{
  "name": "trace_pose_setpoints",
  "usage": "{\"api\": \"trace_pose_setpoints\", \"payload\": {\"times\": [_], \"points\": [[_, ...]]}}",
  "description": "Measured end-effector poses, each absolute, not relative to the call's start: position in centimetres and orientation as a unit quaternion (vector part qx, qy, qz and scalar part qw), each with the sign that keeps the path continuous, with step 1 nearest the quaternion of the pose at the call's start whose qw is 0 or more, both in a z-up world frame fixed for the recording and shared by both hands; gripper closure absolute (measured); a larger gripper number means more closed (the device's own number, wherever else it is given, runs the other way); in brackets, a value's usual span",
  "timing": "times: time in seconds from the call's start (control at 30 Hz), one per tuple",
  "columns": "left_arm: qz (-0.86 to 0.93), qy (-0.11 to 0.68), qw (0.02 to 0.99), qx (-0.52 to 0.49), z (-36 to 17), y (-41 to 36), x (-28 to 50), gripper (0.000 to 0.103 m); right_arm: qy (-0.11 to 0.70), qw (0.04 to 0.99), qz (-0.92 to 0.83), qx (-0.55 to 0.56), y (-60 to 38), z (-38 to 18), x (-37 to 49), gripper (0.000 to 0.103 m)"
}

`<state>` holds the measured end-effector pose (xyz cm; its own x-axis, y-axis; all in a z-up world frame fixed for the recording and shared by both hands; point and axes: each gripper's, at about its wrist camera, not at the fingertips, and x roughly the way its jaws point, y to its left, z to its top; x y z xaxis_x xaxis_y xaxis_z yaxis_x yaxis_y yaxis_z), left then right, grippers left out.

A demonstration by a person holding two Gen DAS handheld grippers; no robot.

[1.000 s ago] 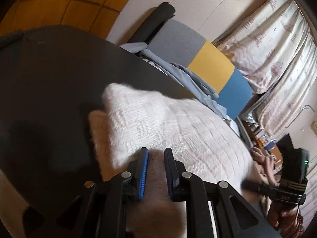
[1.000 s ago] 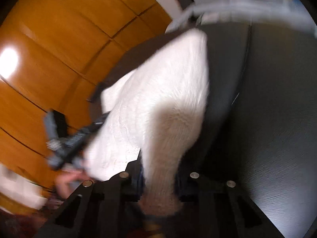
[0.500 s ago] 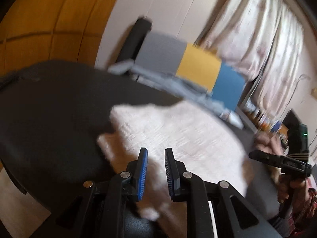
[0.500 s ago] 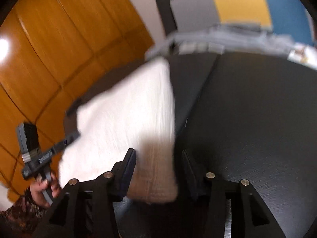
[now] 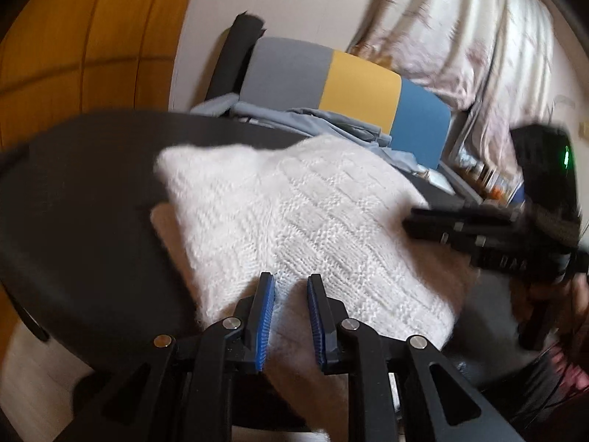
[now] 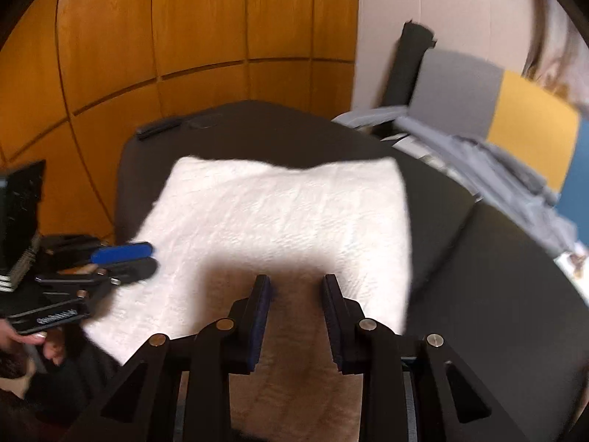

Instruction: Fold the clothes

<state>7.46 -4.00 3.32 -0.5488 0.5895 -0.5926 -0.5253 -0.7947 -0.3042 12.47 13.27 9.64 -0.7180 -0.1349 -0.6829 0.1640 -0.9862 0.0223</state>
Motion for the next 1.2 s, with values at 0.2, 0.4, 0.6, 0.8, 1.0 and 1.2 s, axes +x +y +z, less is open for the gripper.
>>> {"api": "trace_pose_setpoints", "payload": {"times": [0.2,0.4,0.6,0.8,1.0,1.2], "points": [[0.862,-0.097,0.329,-0.374,3.2,-5.2,6.4,0.083,0.023,0.090,-0.924,0.372,13.5,7.4,11.8,0.073],[0.891,-0.117,0.287,-0.331,5.8,-5.8,7.7,0.084,-0.052,0.096,-0.942,0.318,16.0,11.2,13.8,0.073],[0.901,0.016,0.230,-0.367,4.4,-2.0,7.2,0.082,-0.022,0.128,-0.919,0.372,12.4,9.0,12.3,0.072],[0.899,-0.042,0.196,-0.390,6.2,-3.6,6.2,0.079,-0.003,0.129,-0.913,0.386,11.4,8.7,12.3,0.063],[0.902,-0.095,0.164,-0.388,7.3,-6.2,4.3,0.066,-0.089,0.078,-0.935,0.334,17.1,12.5,13.0,0.029],[0.835,-0.196,0.214,-0.467,4.3,-8.1,2.4,0.037,-0.159,0.069,-0.906,0.386,21.9,9.6,10.4,0.027]]}}
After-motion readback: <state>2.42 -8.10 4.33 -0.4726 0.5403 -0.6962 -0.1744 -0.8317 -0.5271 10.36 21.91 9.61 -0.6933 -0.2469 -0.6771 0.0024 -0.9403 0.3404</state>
